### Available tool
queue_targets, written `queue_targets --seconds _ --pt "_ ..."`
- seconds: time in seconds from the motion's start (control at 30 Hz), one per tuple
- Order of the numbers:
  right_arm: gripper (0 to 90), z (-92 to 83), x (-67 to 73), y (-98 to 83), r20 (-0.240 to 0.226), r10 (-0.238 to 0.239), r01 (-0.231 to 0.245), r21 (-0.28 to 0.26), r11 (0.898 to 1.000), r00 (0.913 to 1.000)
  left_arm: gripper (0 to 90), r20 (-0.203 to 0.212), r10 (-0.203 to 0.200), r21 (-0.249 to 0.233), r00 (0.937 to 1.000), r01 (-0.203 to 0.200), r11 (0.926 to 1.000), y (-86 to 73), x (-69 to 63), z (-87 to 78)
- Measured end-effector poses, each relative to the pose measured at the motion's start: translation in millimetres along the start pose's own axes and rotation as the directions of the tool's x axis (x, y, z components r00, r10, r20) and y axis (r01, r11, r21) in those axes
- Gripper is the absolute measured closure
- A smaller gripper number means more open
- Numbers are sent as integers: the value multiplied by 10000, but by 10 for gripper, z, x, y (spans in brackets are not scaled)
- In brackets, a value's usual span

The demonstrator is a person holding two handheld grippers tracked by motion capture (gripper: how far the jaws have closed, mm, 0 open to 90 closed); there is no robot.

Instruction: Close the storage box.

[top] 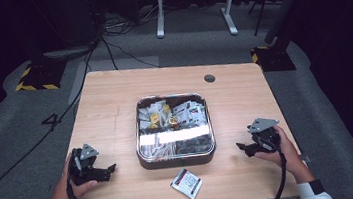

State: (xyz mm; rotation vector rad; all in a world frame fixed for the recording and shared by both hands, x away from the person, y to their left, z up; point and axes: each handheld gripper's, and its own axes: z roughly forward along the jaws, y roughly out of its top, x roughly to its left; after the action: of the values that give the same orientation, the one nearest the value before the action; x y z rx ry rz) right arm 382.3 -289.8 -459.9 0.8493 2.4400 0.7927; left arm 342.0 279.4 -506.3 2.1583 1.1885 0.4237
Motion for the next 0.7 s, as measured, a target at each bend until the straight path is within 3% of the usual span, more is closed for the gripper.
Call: queue_targets --seconds 0.33,0.7 --pt "204 -12 -41 -249 48 376 -376 0 9993 9993 5 -19 -37 0 10000 37 10000 -2 -4 -1" --pt "188 -69 -100 -539 134 1196 -1193 -227 9926 9927 4 -23 -57 -4 10000 57 10000 -2 -6 -1"
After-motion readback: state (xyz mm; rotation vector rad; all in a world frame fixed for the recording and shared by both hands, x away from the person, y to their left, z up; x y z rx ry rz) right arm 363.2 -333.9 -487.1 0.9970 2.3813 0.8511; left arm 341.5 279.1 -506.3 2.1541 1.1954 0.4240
